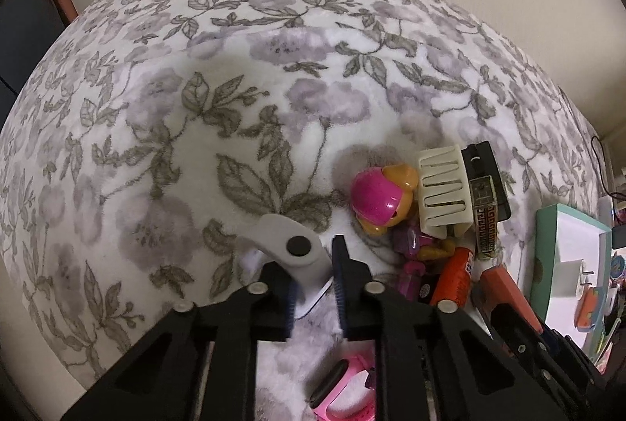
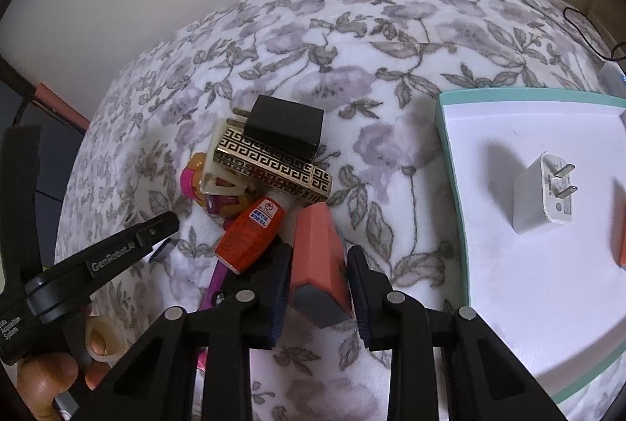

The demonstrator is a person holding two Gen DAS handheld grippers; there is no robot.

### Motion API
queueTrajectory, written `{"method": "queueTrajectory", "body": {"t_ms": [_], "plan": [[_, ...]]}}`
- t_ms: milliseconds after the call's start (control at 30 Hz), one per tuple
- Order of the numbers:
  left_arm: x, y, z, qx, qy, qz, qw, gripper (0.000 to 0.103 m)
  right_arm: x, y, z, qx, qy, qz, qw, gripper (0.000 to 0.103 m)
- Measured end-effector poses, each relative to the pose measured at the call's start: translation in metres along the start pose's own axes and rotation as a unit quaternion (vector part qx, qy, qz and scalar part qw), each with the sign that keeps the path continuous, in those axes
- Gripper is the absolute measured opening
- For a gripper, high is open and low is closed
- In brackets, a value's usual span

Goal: Organize rigid objects
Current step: 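Lift red-blue block with right tool while left tool carries white clip to tray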

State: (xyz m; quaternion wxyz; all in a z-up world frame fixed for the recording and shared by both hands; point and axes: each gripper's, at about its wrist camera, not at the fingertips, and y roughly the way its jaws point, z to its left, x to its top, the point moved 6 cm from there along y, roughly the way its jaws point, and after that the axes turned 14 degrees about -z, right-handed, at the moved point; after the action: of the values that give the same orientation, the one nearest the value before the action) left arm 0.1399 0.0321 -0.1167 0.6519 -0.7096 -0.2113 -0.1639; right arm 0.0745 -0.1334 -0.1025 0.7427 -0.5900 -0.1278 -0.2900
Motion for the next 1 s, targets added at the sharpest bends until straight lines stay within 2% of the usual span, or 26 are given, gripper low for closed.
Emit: {"method": "queueTrajectory", "body": {"t_ms": [233, 567, 1000], "plan": [[0.000, -0.001, 0.004, -0.011, -0.015, 0.007, 0.9998, 0.014, 0.001, -0.003, 0.002, 0.007, 0.006, -0.006, 1.000, 0.030], [0.013, -0.023, 0.010, -0.034, -0.034, -0.020, 0.9986, 0.014, 0.013, -0.021, 0.004, 0.021, 0.017, -0.026, 0.999, 0.030], [0.023, -0.051, -0.003, -0.041, -0.021, -0.052, 0.9976, 0.014, 0.021, -0.036, -0.004, 0.024, 0.029, -0.041, 0.998, 0.030]]}}
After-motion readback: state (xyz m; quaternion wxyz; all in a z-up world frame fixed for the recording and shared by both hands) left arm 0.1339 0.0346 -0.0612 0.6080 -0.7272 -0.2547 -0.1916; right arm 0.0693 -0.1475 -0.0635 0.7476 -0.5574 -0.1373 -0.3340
